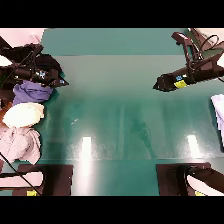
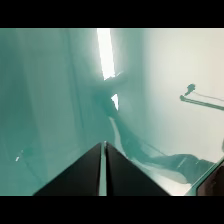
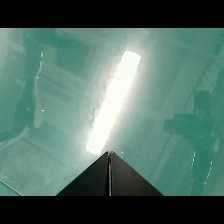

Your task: Fold the shirts.

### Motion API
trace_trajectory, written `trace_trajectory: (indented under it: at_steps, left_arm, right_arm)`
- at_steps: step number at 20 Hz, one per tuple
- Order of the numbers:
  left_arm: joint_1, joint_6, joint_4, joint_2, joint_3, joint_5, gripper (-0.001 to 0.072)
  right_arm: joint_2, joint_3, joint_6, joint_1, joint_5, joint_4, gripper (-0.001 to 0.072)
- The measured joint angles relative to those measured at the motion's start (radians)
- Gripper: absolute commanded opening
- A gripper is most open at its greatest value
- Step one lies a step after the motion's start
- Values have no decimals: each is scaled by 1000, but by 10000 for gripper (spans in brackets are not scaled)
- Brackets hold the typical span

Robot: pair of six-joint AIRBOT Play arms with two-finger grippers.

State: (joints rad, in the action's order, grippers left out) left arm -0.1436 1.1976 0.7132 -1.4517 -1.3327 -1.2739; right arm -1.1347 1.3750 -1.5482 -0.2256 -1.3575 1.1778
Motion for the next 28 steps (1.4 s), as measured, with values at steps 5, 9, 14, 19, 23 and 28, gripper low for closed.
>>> trace_trajectory:
  at_steps: [5,9,14,19,23,28]
  left_arm:
    - [0,-17,-68,0,0,130,720]
    - [0,-41,-21,-6,0,412,720]
    - [0,-41,142,-65,-24,675,720]
    - [0,11,314,-196,-99,760,643]
    - [0,36,378,-288,-158,777,643]
    - [-1,54,405,-345,-184,811,154]
  right_arm:
    - [0,0,0,0,8,0,21]
    - [0,0,0,0,11,0,20]
    - [-1,0,0,0,14,0,20]
    - [-1,0,0,0,15,0,20]
    - [-1,0,-3,0,15,-1,20]
    - [-1,0,-11,0,15,-1,21]
